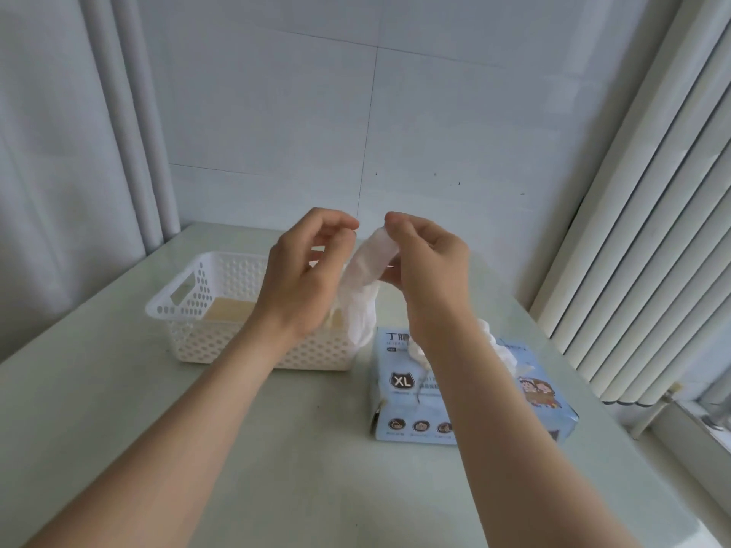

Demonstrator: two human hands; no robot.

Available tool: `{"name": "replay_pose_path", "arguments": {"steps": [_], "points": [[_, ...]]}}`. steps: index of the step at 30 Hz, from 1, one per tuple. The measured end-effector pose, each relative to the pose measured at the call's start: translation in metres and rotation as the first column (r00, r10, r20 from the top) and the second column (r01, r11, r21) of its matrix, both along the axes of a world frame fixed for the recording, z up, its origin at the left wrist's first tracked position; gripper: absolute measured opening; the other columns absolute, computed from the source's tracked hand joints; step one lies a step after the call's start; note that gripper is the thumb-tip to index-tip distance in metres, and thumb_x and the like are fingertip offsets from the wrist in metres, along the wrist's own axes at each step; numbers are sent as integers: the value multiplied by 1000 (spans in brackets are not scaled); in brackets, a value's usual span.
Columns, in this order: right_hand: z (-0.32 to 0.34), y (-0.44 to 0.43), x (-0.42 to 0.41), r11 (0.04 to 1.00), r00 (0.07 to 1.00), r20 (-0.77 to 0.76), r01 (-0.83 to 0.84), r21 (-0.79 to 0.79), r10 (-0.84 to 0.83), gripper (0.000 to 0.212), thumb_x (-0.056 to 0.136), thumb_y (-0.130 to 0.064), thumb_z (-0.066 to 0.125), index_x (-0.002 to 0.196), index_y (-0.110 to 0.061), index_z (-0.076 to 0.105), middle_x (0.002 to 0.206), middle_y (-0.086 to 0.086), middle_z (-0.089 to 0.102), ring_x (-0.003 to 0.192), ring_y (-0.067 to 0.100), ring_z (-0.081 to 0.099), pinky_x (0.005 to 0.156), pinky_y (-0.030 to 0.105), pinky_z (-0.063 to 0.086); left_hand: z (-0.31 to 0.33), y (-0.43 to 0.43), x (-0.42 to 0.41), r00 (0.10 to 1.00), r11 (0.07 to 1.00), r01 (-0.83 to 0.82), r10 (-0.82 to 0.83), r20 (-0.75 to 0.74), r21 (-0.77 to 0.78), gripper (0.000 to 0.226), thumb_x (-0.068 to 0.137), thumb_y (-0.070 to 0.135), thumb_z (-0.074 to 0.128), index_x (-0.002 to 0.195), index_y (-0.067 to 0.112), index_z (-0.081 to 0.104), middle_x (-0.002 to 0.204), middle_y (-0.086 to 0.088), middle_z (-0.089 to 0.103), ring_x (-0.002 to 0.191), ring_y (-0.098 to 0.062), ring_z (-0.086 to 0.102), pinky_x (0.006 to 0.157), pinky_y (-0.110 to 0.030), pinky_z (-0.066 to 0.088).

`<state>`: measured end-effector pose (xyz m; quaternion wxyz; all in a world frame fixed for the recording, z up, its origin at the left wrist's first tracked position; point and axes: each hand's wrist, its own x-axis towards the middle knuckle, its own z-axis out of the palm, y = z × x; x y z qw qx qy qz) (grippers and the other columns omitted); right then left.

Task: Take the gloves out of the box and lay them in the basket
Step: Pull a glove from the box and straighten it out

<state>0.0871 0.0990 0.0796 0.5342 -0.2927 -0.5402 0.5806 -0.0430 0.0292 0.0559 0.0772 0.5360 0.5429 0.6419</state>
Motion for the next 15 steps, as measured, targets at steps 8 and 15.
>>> {"name": "replay_pose_path", "arguments": {"steps": [8, 15], "points": [[11, 7, -22, 986, 986, -37, -166, -34, 165, 39, 97, 10, 39, 125, 3, 65, 106, 24, 76, 86, 31, 80, 72, 36, 65, -6, 10, -24, 959, 997, -57, 42, -280, -44, 52, 87, 9, 76, 133, 28, 60, 122, 17, 67, 112, -7, 65, 93, -35, 57], [-11, 17, -30, 940, 928, 334, 45, 339, -165, 40, 90, 7, 54, 119, -15, 70, 87, 0, 79, 76, 11, 77, 74, 32, 64, -10, 15, -44, 946, 953, -303, 300, -120, 0, 15, 107, 23, 56, 105, 19, 71, 93, 14, 71, 87, -2, 66, 68, -13, 46]]}}
